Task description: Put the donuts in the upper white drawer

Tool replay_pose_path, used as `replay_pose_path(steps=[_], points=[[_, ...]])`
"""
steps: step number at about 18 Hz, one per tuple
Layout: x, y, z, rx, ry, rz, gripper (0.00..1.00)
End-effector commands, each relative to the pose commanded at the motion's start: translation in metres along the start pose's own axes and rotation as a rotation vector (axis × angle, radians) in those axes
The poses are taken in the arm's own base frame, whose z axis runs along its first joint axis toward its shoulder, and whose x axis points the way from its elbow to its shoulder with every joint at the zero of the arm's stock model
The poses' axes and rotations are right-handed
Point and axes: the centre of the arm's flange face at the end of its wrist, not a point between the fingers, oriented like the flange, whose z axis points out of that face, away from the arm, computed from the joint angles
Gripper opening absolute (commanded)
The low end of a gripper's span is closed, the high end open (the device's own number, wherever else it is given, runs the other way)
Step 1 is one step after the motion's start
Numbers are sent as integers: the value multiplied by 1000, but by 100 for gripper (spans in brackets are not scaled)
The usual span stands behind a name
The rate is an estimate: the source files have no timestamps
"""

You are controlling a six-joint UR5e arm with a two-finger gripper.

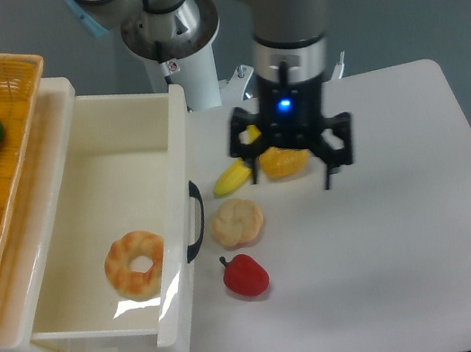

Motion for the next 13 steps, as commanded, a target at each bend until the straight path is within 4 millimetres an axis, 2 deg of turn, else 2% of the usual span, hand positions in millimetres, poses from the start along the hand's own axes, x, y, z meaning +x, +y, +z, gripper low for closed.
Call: replay_pose_path(steps=[4,8,10,13], points=[[-46,38,53,-41,43,71,100],[-80,72,105,-118,88,186,100],[-88,80,123,-170,102,255,100],[-99,88,149,-204,125,260,100]])
